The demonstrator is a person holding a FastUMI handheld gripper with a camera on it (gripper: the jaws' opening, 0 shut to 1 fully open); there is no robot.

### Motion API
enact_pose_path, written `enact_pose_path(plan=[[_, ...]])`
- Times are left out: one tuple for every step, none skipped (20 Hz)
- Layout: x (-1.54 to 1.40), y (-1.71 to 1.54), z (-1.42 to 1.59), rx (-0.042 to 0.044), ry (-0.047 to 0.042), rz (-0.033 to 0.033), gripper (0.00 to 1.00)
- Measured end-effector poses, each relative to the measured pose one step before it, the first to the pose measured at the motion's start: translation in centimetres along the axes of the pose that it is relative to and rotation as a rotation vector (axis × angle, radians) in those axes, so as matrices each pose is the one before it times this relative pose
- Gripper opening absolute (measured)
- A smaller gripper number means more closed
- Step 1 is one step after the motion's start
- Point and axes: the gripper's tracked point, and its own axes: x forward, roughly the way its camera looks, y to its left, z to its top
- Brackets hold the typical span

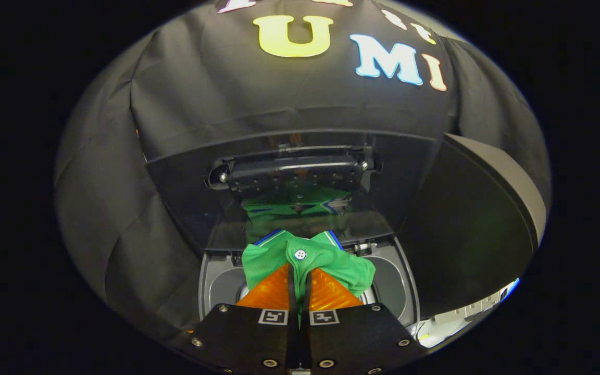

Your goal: Put the clothes into the washing machine and then close the washing machine lid.

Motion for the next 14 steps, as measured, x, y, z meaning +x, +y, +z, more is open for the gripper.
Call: enact_pose_path(plan=[[0.670, 0.222, -0.361, -0.00471, 0.01288, 0.00325, 0.01], [0.484, 0.246, -0.676, -0.00338, 0.01695, 0.00115, 0.01], [0.350, 0.259, -0.507, 0.00114, 0.01212, 0.00043, 0.01], [0.368, 0.028, -0.514, -0.00091, 0.01186, 0.00366, 0.01], [0.397, 0.075, -0.332, -0.00270, 0.01210, 0.00115, 0.01], [0.626, 0.183, -0.188, -0.00386, 0.01181, 0.00239, 0.01], [0.647, 0.112, -0.113, -0.00025, 0.00911, 0.00426, 0.01], [0.679, -0.037, -0.077, 0.00043, 0.00825, 0.00682, 0.01], [0.461, -0.007, -0.097, -0.00033, 0.01268, 0.00476, 0.01], [0.403, -0.051, -0.152, -0.00130, 0.00817, 0.00575, 0.01], [0.263, -0.083, -0.152, -0.00168, 0.00962, 0.00202, 0.01], [0.217, -0.089, -0.393, -0.00073, 0.00991, -0.00354, 0.01], [0.203, 0.040, -0.174, 0.00325, 0.00368, -0.00205, 0.01], [0.113, 0.171, -0.414, -0.00039, 0.00691, -0.00156, 0.01]])
